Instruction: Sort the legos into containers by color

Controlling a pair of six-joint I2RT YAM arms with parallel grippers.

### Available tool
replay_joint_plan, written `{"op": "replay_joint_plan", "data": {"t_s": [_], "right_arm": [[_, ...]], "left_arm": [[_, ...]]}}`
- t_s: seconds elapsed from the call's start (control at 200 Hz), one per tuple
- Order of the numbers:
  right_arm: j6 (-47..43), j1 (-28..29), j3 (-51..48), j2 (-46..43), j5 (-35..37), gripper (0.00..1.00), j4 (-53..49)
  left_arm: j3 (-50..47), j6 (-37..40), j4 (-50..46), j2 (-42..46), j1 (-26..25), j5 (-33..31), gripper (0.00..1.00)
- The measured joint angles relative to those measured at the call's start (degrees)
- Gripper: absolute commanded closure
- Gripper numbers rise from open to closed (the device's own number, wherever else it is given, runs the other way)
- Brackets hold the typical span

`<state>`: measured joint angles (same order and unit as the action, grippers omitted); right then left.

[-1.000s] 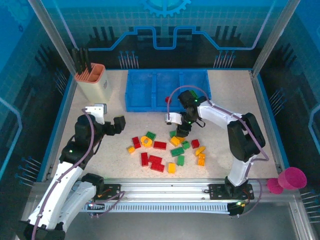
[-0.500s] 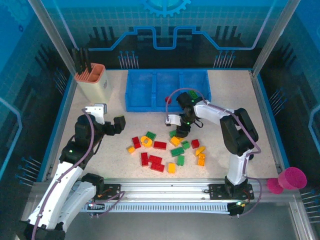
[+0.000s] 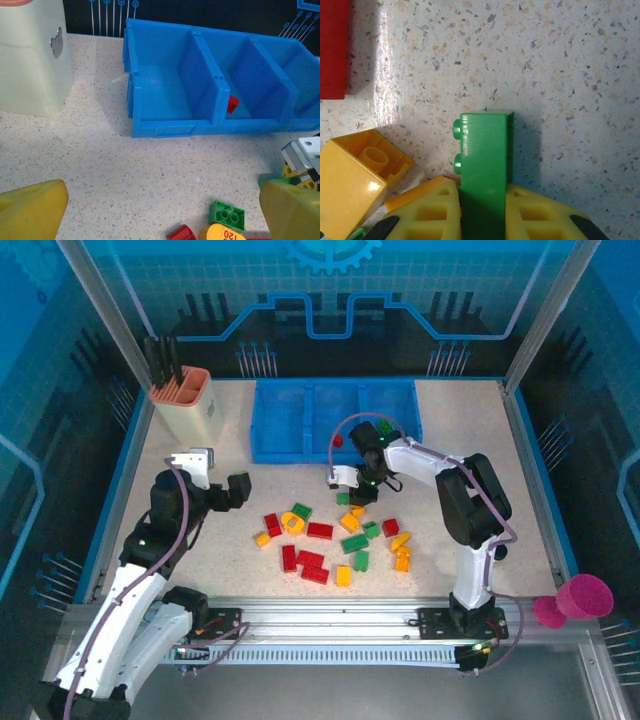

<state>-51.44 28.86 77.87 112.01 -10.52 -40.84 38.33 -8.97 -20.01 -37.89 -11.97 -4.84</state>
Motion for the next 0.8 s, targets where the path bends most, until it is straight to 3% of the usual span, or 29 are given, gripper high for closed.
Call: {"op": "replay_joint_plan", "data": {"t_s": [0.205, 0.375, 0.58, 0.796], "right_arm": [[2.12, -0.35, -0.74, -1.53, 0.0, 0.89, 0.63], [5.25, -2.84, -3.52, -10.67, -1.27, 0.89, 1.49], [9.33, -9.88, -6.67, -23.8, -1.66, 0.89, 4.96], [13.16, -17.77, -6.58, -25.44, 3.28, 0.89, 10.01]], "left_arm": [[-0.02, 0.0, 0.0, 0.28, 0.0, 0.0, 0.01], [-0.04, 0.0, 0.02, 0.85, 0.0, 0.0, 0.01], [-0.04, 0.0, 0.07, 0.94, 0.0, 0.07, 0.01], [-0.04, -0.15, 0.28, 0.94, 0.0, 0.22, 0.01]]}}
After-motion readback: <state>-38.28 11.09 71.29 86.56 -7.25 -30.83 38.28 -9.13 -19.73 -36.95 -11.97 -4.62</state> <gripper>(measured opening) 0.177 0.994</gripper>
